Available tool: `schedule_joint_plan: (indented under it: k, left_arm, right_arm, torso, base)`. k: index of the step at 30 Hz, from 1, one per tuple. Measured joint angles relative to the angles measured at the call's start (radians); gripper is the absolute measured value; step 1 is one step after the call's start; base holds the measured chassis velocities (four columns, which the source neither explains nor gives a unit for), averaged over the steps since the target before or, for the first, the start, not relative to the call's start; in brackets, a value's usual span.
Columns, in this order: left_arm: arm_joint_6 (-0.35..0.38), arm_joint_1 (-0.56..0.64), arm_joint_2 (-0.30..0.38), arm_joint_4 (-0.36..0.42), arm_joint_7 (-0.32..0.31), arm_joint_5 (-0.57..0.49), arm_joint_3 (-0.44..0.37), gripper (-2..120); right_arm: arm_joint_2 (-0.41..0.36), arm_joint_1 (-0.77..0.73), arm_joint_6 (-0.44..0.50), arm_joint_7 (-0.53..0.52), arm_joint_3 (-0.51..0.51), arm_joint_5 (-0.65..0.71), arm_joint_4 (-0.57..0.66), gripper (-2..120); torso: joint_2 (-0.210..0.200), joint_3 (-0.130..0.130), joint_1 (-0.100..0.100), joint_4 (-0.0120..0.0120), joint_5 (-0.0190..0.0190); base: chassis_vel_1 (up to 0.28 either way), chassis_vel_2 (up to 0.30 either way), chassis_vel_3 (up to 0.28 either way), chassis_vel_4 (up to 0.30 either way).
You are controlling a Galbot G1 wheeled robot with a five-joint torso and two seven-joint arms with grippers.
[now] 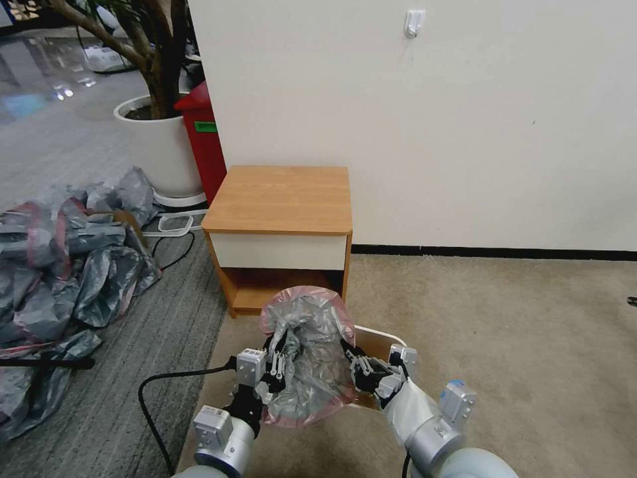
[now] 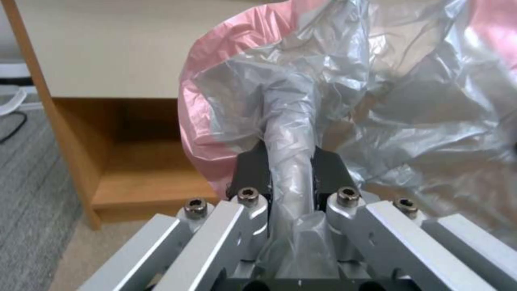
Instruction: Pick up the garbage bag from the table and place it over the trash can.
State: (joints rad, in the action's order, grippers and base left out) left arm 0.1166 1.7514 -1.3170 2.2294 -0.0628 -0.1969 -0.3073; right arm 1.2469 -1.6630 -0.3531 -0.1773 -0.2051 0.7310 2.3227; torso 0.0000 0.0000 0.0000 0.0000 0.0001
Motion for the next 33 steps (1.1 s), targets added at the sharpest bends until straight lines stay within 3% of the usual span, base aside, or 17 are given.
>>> schedule_joint_plan:
  k: [12,21,33]
  left_arm:
    - [0.015,0.001,0.002,0.006,-0.015,-0.025,-0.01,9]
    - [0.017,0.016,0.004,0.02,0.007,-0.027,-0.019,9]
    - [0.023,0.017,0.007,0.044,0.015,-0.097,-0.057,9]
  right_arm:
    - [-0.084,0.078,-0.021,-0.012,-0.09,0.075,0.063,0]
    - [-0.161,0.193,-0.1,-0.108,-0.158,0.24,0.033,0]
    - [-0.186,0.195,-0.166,-0.223,-0.194,0.32,0.02,0]
  torso:
    - [0.0,0.0,0.0,-0.0001,0.0]
    - [0.0,0.0,0.0,0.0,0.0001]
    - [0.0,0.0,0.0,-0.0001,0.0]
  base:
    - [0.0,0.0,0.0,0.0]
    - [0.0,0.0,0.0,0.0]
    - [0.0,0.0,0.0,0.0]
